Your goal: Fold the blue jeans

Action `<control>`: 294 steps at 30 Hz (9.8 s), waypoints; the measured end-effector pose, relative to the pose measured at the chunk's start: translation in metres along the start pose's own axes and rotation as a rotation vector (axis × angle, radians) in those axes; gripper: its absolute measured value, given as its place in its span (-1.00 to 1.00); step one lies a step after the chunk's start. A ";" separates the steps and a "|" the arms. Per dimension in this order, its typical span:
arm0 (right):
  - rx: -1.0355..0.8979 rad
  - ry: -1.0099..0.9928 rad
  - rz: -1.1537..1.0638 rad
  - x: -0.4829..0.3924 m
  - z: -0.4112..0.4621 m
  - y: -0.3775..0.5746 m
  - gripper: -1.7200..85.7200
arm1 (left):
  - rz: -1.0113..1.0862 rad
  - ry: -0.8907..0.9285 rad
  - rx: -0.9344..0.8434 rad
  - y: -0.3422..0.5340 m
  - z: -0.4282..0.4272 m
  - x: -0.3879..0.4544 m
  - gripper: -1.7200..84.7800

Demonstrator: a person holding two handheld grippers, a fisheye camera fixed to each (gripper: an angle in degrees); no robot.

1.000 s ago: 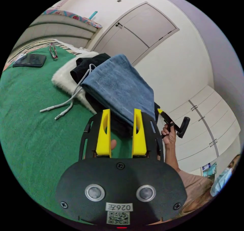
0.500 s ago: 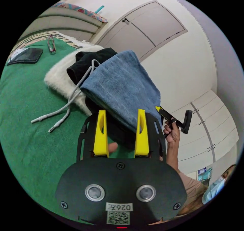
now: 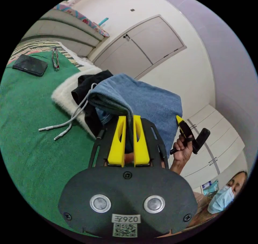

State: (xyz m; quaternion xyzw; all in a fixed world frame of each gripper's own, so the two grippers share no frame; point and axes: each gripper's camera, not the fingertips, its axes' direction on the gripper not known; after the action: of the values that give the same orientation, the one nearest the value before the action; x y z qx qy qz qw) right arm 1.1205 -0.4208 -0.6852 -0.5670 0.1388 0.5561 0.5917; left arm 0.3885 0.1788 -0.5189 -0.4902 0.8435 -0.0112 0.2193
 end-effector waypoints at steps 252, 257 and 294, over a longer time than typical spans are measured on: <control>-0.708 0.038 -0.512 -0.458 0.381 -0.092 -0.91 | -0.585 -1.084 0.043 0.156 -0.996 0.524 -0.83; -0.606 0.133 -0.419 -0.417 0.364 -0.088 -0.90 | -0.564 -1.202 -0.113 0.161 -0.967 0.512 -0.79; -0.771 -0.329 -0.181 -0.259 0.139 0.034 -0.90 | -0.559 -0.803 0.572 0.474 -0.969 0.801 -0.40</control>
State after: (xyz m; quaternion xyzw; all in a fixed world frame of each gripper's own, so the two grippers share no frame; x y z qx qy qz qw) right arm 0.9393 -0.4448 -0.4522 -0.6602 -0.2258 0.5963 0.3969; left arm -0.7087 -0.4315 -0.0421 -0.5817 0.4953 -0.1095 0.6358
